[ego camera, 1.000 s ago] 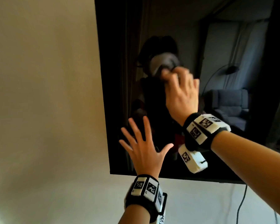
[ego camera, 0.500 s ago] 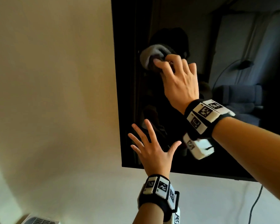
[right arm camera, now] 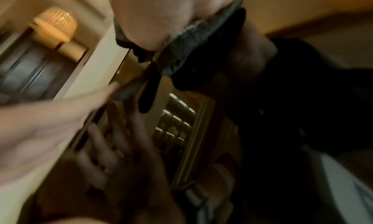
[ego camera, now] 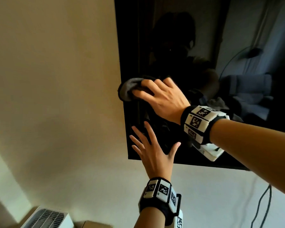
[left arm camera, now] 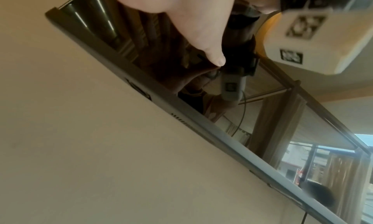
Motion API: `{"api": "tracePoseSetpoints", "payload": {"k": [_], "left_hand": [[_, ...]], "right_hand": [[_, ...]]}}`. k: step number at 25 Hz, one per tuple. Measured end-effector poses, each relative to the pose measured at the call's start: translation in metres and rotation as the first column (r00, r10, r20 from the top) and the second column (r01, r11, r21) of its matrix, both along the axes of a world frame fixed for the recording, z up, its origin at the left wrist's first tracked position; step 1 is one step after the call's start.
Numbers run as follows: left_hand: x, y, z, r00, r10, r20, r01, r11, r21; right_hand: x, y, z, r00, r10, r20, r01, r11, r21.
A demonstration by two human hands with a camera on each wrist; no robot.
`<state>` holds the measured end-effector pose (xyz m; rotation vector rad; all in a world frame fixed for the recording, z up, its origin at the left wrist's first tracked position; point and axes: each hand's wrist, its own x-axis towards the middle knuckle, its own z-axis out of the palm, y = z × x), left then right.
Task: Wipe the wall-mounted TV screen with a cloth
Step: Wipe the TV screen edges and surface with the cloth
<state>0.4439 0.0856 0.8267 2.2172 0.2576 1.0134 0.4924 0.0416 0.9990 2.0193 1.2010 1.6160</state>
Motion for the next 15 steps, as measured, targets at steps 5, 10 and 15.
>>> {"api": "tracePoseSetpoints", "payload": {"k": [5,10,15], "left_hand": [[0.005,-0.002,-0.005,0.997,-0.073,-0.034,0.07,0.993,-0.095],[0.003,-0.001,-0.013,0.997,-0.054,0.06,0.059,0.995,-0.076],[0.003,0.001,-0.012,0.996,-0.087,0.027,0.089,0.992,-0.092]], "right_hand": [[0.003,0.008,0.015,0.997,-0.026,-0.07,0.047,0.95,0.308],[0.004,-0.002,-0.001,0.998,-0.059,0.019,0.061,0.995,-0.076],[0.0,-0.009,-0.035,0.998,-0.021,-0.057,0.022,1.0,0.019]]}}
